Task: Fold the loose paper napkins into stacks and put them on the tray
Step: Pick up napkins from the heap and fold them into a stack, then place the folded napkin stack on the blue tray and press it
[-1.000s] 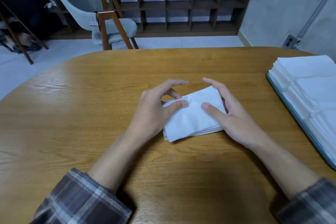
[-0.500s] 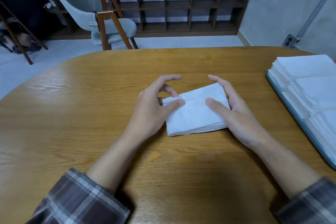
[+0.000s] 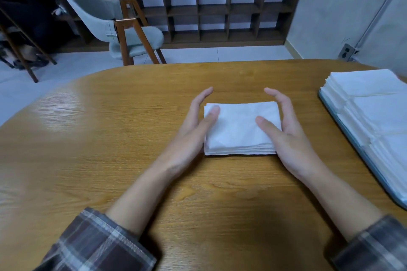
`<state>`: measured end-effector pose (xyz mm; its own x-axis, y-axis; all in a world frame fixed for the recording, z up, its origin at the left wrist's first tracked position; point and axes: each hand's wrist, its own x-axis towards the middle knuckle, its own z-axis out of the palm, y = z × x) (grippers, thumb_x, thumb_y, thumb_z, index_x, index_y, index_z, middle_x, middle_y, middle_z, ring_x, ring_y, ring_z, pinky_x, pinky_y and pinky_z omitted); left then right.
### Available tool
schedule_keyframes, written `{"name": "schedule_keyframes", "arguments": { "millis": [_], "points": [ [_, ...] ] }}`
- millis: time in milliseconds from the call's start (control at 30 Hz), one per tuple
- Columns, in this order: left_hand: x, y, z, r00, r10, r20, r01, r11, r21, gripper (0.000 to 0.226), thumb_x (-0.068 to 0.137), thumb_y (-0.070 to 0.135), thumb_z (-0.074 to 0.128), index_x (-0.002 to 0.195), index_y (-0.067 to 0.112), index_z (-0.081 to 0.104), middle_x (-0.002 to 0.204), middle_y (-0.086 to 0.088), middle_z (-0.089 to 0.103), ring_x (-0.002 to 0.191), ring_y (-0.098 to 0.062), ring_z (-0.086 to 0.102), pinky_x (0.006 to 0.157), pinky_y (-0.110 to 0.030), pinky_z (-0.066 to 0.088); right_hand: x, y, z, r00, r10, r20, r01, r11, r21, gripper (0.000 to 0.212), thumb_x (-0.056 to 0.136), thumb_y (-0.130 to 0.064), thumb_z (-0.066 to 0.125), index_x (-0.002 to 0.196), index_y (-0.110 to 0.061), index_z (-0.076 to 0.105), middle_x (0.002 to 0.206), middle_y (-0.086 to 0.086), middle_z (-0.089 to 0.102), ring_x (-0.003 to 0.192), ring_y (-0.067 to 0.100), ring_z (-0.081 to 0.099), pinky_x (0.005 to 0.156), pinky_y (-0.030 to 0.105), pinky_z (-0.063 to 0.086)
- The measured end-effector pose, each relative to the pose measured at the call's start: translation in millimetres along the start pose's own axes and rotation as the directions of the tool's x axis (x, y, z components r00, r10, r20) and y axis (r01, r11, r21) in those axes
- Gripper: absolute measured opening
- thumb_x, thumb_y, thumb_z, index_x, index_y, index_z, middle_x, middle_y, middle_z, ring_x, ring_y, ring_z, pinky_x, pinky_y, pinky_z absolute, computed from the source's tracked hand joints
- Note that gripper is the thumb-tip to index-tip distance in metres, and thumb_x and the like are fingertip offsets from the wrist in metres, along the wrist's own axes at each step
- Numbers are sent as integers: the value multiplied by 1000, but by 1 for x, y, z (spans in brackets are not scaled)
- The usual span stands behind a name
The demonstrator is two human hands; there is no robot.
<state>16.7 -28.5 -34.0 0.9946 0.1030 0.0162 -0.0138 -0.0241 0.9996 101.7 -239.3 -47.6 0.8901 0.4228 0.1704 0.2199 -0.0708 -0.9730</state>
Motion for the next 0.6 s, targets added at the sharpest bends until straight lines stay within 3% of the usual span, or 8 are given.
{"name": "schedule_keyframes", "arguments": {
  "millis": [100,200,300,433,600],
  "points": [
    [-1,-6,-1,994,104,45,-109,981,160,58,107,20,61,152,47,36,134,5,65,115,-7,66,100,-26,53,-1,-4,-1,998,-9,61,16,993,-115,50,106,-28,60,143,-57,43,150,-28,46,141,4,46,120,41,40],
    [1,-12,-4,982,173,77,-188,926,327,45,107,0,53,144,25,55,140,12,61,125,1,56,104,-17,41,-2,-9,-5,984,-16,179,37,993,-113,48,101,-28,67,143,-48,54,139,-35,55,135,-3,51,111,20,41],
    [4,-13,-2,982,184,42,-187,919,346,34,107,4,56,133,21,68,136,20,67,133,5,53,107,-10,33,-1,-6,-4,978,-40,203,74,984,-164,41,98,-18,71,136,-32,66,135,-33,63,133,-10,51,104,4,34],
    [7,-20,4,971,228,-65,-194,921,336,32,93,14,80,124,22,74,127,18,73,126,4,59,107,-12,36,1,1,-4,984,-40,175,74,979,-192,39,96,-14,75,131,-29,71,131,-33,66,130,-13,53,103,2,33],
    [14,-31,8,967,226,-122,-175,928,328,38,86,11,86,120,24,76,123,21,74,125,4,61,110,-14,37,5,10,-3,991,-40,124,66,976,-210,38,93,-5,77,125,-26,73,123,-35,68,124,-14,56,102,2,34]
  ]
}}
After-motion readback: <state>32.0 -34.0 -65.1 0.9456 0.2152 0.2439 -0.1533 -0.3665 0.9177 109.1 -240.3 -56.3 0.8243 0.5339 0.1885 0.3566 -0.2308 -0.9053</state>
